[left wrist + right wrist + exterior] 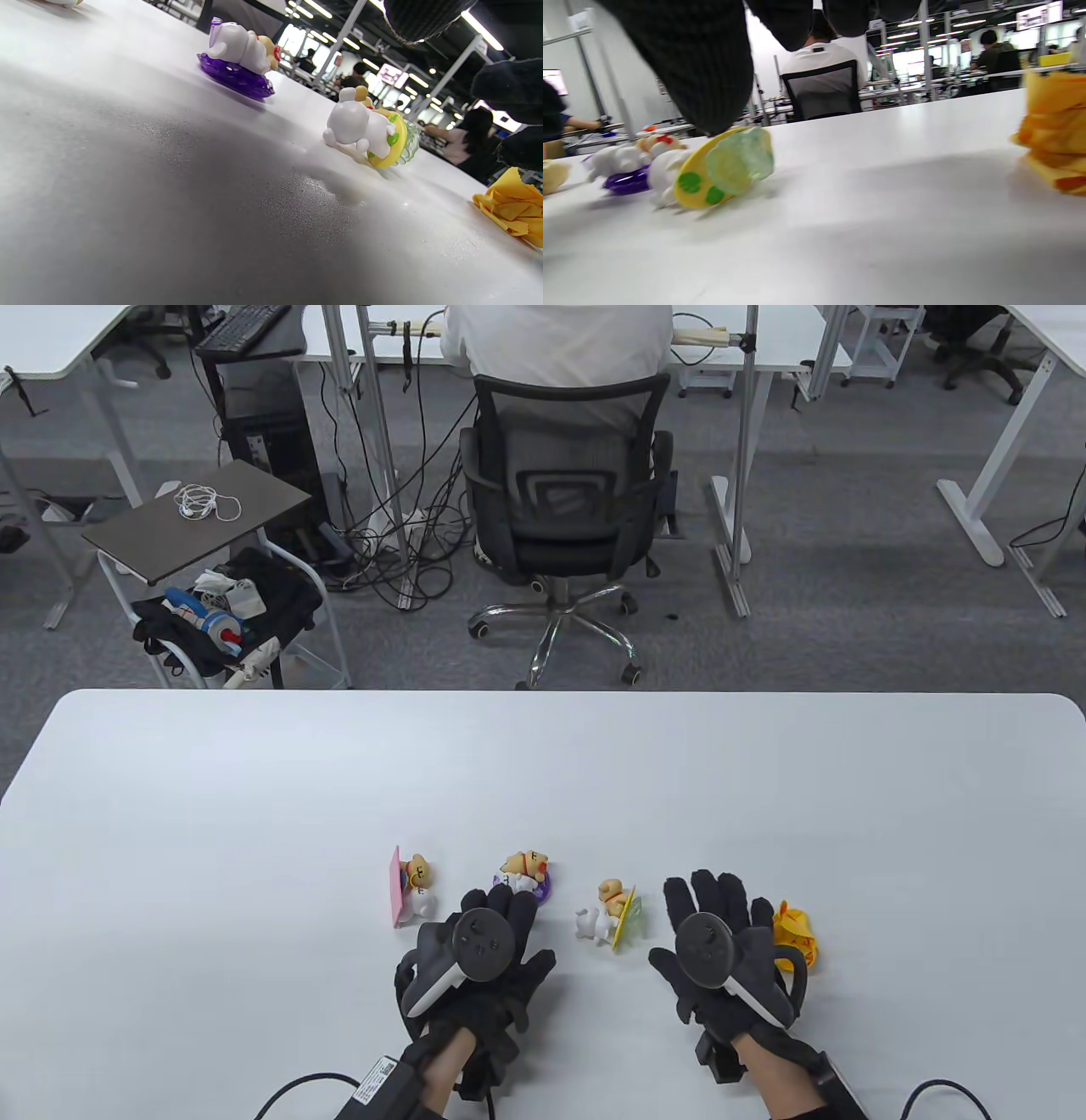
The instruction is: Dust the small ornaments
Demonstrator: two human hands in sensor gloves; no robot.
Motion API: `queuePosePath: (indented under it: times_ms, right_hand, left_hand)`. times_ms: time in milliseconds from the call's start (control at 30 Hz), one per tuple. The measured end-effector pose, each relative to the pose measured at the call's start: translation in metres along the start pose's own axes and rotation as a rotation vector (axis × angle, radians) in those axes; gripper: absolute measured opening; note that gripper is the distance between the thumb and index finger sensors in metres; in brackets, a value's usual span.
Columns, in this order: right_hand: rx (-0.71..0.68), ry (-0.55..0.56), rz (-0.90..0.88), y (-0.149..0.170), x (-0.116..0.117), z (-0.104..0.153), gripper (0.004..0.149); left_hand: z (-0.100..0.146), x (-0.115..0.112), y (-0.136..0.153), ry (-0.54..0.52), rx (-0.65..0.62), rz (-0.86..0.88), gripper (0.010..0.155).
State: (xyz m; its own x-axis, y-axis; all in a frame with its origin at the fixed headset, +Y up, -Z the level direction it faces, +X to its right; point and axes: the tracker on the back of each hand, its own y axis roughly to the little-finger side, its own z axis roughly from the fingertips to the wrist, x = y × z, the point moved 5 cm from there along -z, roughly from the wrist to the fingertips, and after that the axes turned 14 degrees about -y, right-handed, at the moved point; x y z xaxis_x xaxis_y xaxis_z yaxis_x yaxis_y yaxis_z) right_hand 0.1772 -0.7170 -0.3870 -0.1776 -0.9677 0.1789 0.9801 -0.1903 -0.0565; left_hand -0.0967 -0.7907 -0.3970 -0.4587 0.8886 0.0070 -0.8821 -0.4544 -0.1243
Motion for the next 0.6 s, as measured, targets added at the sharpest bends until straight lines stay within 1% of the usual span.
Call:
queuePosePath:
  times_ms: [100, 133, 167, 267, 333, 467, 600]
  right_hand:
    - [0.129, 0.021, -0.031, 0.026, -0.012, -0.003, 0.087]
    - [0.149, 0.022, -0.037, 0.031, -0.013, -0.004, 0.088]
    - [0.199, 0.017, -0.045, 0.043, -0.012, -0.007, 0.089]
    - [0.304, -0.056, -0.022, 0.066, -0.003, -0.015, 0.090]
    - [0.380, -0.139, -0.012, 0.082, 0.010, -0.018, 0.087]
    - [0.439, -0.213, -0.031, 0.100, 0.024, -0.019, 0.081]
    - [0.457, -0.206, -0.035, 0.105, 0.028, -0.021, 0.071]
  left_hand:
    - [0.000, 0.002, -0.002, -0.005, -0.005, -0.004, 0.075]
    - [0.000, 0.002, -0.002, -0.007, -0.005, -0.004, 0.075]
    - [0.001, 0.003, -0.002, -0.009, -0.004, -0.003, 0.075]
    - [0.002, 0.003, -0.001, -0.009, 0.000, 0.004, 0.075]
    - [0.002, 0.003, -0.001, -0.001, -0.002, 0.016, 0.075]
    - [0.001, 0.007, -0.002, -0.029, -0.016, 0.038, 0.074]
    - [0.001, 0.008, -0.001, -0.029, -0.015, 0.041, 0.074]
